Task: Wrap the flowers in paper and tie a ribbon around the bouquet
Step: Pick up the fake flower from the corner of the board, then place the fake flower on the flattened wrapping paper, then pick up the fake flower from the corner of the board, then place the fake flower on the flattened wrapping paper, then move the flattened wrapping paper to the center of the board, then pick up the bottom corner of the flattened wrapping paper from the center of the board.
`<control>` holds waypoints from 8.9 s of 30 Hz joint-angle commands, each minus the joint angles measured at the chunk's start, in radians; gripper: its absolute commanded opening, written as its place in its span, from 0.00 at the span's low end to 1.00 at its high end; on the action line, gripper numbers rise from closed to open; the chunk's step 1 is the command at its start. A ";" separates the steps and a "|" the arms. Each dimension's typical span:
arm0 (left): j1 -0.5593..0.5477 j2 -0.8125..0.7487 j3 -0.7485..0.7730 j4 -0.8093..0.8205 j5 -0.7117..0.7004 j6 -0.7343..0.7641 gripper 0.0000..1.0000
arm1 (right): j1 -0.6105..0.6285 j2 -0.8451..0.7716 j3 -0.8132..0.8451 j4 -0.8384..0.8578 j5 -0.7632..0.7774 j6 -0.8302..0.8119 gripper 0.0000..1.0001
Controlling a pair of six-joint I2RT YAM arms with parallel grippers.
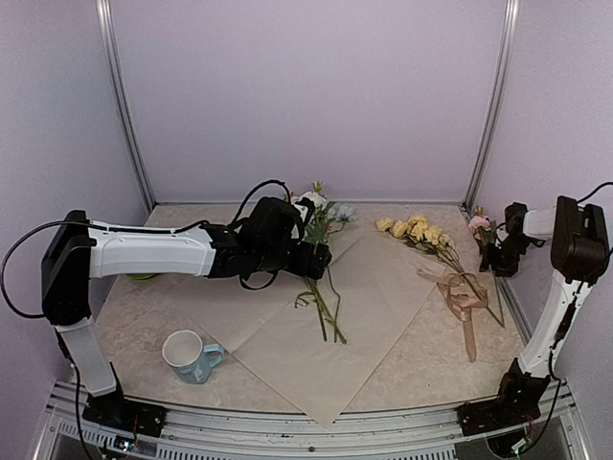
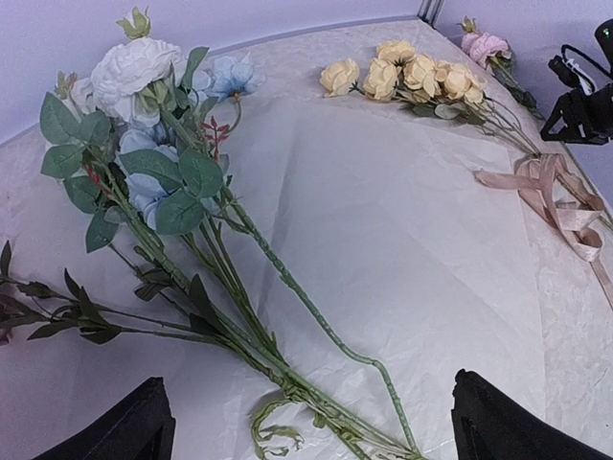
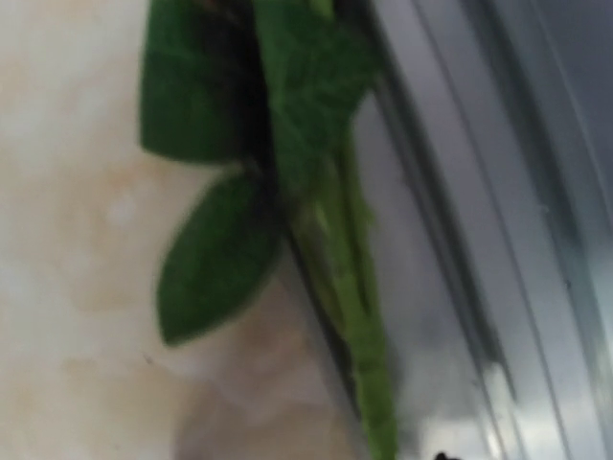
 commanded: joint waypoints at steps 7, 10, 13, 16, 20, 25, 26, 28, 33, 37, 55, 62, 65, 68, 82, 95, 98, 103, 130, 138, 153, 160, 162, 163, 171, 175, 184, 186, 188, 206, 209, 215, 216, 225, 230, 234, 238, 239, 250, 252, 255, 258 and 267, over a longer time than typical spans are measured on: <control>-0.004 -0.016 0.019 0.012 -0.017 0.053 0.99 | -0.017 0.047 -0.038 0.017 -0.116 -0.009 0.25; -0.003 -0.009 0.022 0.015 -0.007 0.055 0.99 | -0.003 0.016 -0.066 0.032 -0.121 -0.017 0.09; -0.005 -0.006 0.024 0.014 -0.007 0.056 0.99 | 0.015 -0.003 -0.066 0.030 -0.077 -0.039 0.00; -0.007 -0.007 0.023 0.012 -0.009 0.060 0.99 | 0.051 -0.021 -0.051 0.021 0.014 -0.066 0.00; -0.007 -0.018 0.016 0.014 -0.017 0.066 0.99 | 0.118 -0.117 -0.050 0.049 0.137 -0.071 0.00; -0.005 -0.028 0.011 0.015 -0.037 0.079 0.99 | 0.201 -0.315 -0.041 0.083 0.367 -0.058 0.00; -0.004 -0.030 0.010 0.015 -0.040 0.080 0.99 | 0.220 -0.360 -0.043 0.104 0.402 -0.059 0.00; -0.001 -0.035 0.002 0.021 -0.046 0.082 0.99 | 0.267 -0.457 -0.057 0.163 0.461 -0.077 0.00; 0.007 -0.039 -0.006 0.027 -0.041 0.076 0.99 | 0.431 -0.696 -0.200 0.484 0.771 -0.252 0.00; 0.008 -0.051 -0.013 0.028 -0.045 0.077 0.99 | 0.466 -0.828 -0.260 0.562 0.600 -0.273 0.00; 0.110 -0.145 -0.137 0.081 -0.026 -0.040 0.99 | 0.974 -0.263 -0.107 0.767 -0.369 0.584 0.00; 0.124 -0.157 -0.157 0.078 -0.030 -0.035 0.99 | 1.024 -0.039 -0.051 0.747 -0.230 0.630 0.00; 0.125 -0.156 -0.162 0.085 -0.027 -0.034 0.99 | 1.026 0.003 -0.045 0.729 -0.201 0.625 0.00; 0.126 -0.151 -0.161 0.082 -0.028 -0.031 0.99 | 1.026 0.007 -0.025 0.680 -0.193 0.594 0.13; 0.128 -0.135 -0.156 0.077 -0.031 -0.024 0.99 | 0.771 -0.321 -0.137 0.388 -0.017 0.316 0.97; 0.122 -0.128 -0.150 0.069 -0.036 -0.019 0.99 | 0.391 -0.018 0.169 -0.158 0.098 0.003 0.94; 0.121 -0.128 -0.152 0.061 -0.045 -0.015 0.99 | 0.362 0.022 0.195 -0.181 0.153 0.000 0.94; 0.121 -0.117 -0.146 0.061 -0.044 -0.010 0.99 | 0.335 0.086 0.211 -0.158 -0.012 -0.082 0.80; 0.114 -0.103 -0.124 0.054 -0.051 0.004 0.99 | 0.325 -0.521 -0.101 0.352 0.223 -0.196 0.00; 0.107 -0.104 -0.117 0.062 -0.051 0.012 0.99 | 0.354 -1.094 -0.686 1.204 0.049 -0.326 0.00; 0.121 -0.131 -0.139 0.069 -0.068 0.008 0.99 | 0.646 -0.659 -0.172 0.768 -0.518 0.290 0.00; 0.135 -0.162 -0.166 0.061 -0.088 0.006 0.99 | 0.910 -0.246 0.035 0.702 -0.429 0.456 0.00; 0.141 -0.172 -0.181 0.061 -0.087 0.004 0.99 | 0.940 -0.131 0.117 0.637 -0.385 0.456 0.00; 0.143 -0.177 -0.186 0.061 -0.087 0.001 0.99 | 0.946 -0.089 0.148 0.602 -0.356 0.462 0.00; 0.153 -0.181 -0.210 0.069 -0.083 0.001 0.99 | 0.961 0.150 0.279 0.545 -0.226 0.487 0.00; 0.156 -0.174 -0.211 0.070 -0.080 0.006 0.99 | 0.963 0.185 0.289 0.517 -0.198 0.470 0.08; 0.174 -0.167 -0.215 0.039 -0.081 0.017 0.99 | 0.921 0.021 0.275 0.360 -0.198 0.326 0.72; 0.182 -0.174 -0.218 0.024 -0.082 0.027 0.99 | 0.882 -0.048 0.227 0.328 -0.214 0.315 0.81; 0.196 -0.180 -0.217 -0.002 -0.082 0.039 0.99 | 0.833 -0.120 0.164 0.281 -0.185 0.261 0.92; 0.516 -0.240 -0.425 -0.125 0.074 0.010 0.99 | 0.533 0.086 0.124 -0.136 0.048 -0.059 0.99; 0.517 -0.210 -0.433 -0.099 0.093 0.011 0.99 | 0.534 0.124 0.133 -0.135 0.027 -0.084 0.98; 0.516 -0.070 -0.428 -0.070 0.145 0.009 0.99 | 0.535 0.156 0.101 -0.130 0.080 -0.050 0.75; 0.511 -0.051 -0.423 -0.065 0.157 0.009 0.99 | 0.534 0.159 0.092 -0.129 0.101 -0.041 0.67; 0.366 0.090 -0.339 -0.058 0.187 0.050 0.99 | 0.507 0.108 0.006 -0.084 0.190 -0.001 0.02; 0.315 0.148 -0.293 -0.062 0.212 0.049 0.99 | 0.429 0.069 -0.033 -0.070 0.191 -0.005 0.02; 0.281 0.177 -0.247 -0.066 0.228 0.056 0.99 | 0.351 0.050 -0.073 -0.049 0.186 -0.015 0.06; 0.269 0.182 -0.212 -0.083 0.200 0.059 0.99 | 0.317 0.043 -0.064 -0.051 0.182 -0.016 0.09; 0.272 0.175 -0.209 -0.086 0.180 0.056 0.99 | 0.320 0.039 -0.057 -0.050 0.147 -0.022 0.11; 0.072 -0.137 -0.215 0.012 0.019 0.365 0.99 | 0.471 -0.192 0.039 -0.139 0.292 0.033 0.41; -0.014 -0.157 -0.208 0.012 0.079 0.464 0.99 | 0.508 -0.237 0.045 -0.155 0.357 0.030 0.53; -0.156 -0.154 -0.194 -0.013 0.183 0.603 0.99 | 0.557 -0.274 0.066 -0.219 0.401 0.033 0.62; -0.289 -0.097 -0.154 -0.066 0.257 0.712 0.99 | 0.639 -0.312 0.042 -0.245 0.220 0.002 0.62; -0.491 0.083 -0.080 -0.068 0.273 0.957 0.97 | 0.920 -0.320 -0.182 -0.106 -0.143 0.080 0.55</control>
